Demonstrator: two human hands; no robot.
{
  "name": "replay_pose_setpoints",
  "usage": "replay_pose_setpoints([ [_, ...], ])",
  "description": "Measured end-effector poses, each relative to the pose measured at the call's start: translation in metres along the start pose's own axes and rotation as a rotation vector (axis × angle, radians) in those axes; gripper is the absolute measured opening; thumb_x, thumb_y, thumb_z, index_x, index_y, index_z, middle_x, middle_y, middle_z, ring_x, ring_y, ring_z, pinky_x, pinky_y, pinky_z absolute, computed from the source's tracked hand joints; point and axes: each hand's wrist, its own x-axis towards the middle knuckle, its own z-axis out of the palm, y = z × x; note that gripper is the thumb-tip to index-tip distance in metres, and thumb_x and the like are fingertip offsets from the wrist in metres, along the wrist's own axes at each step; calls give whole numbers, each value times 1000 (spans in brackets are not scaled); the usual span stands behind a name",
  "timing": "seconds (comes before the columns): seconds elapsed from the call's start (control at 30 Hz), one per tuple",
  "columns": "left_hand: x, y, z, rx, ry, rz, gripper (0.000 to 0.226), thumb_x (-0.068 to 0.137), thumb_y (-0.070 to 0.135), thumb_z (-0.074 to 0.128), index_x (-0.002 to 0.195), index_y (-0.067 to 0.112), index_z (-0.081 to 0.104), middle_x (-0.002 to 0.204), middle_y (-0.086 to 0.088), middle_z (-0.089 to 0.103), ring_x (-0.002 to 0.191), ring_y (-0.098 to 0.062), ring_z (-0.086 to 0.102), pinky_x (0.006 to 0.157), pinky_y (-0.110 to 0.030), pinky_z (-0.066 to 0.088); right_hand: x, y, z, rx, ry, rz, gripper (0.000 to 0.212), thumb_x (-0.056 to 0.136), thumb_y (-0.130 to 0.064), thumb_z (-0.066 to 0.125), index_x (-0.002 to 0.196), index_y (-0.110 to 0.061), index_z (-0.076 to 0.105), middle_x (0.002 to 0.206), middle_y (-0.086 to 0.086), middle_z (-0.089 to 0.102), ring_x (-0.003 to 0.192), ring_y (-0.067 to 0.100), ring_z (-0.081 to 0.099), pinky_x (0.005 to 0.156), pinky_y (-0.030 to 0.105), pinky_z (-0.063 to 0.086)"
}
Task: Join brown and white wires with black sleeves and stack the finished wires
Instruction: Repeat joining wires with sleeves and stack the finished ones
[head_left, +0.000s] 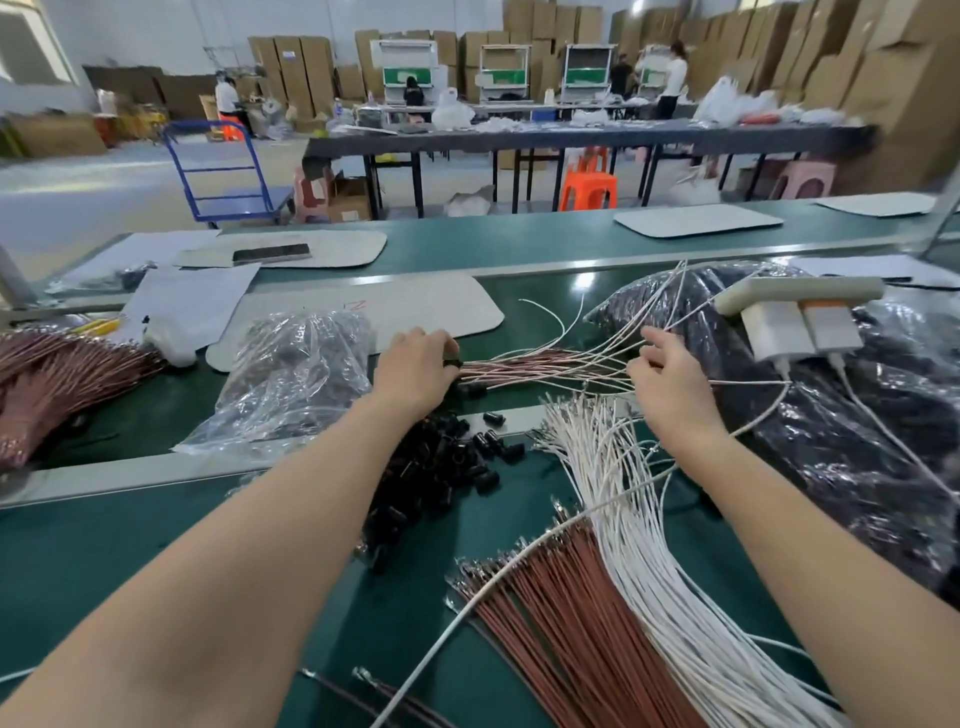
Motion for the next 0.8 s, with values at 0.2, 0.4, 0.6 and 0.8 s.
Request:
replay_pose_setpoints([
  [0.2,-19,-4,-18,-88,-26,50,44,99,25,60,140,13,51,129,-14,60,121,-30,55,106,-48,45,-18,-22,17,-98,40,-190,44,102,-14,48,146,-21,45,147,0,50,132,16,47,107,31,36],
  [0.4,-108,-13,-50,-141,-82,243,30,100,33,57,128,23,59,113,8,60,105,-9,56,102,-34,49,-50,-44,44,-160,-31,-284,44,101,-15,50,145,-20,45,139,0,54,127,17,50,110,36,40],
  [0.6,-221,-30,-46,-131,-8,255,27,102,35,55,128,31,61,118,18,55,113,-3,47,101,-23,38,-110,-48,65,-185,-72,-348,43,99,-17,51,142,-20,50,142,0,54,128,15,44,116,38,34],
  [0.8,-273,-42,-40,-314,-63,230,29,98,50,47,123,44,61,119,35,52,123,12,36,105,-18,32,-160,-52,61,-242,155,-393,38,97,-14,53,134,-19,58,143,7,53,140,27,37,120,46,28],
])
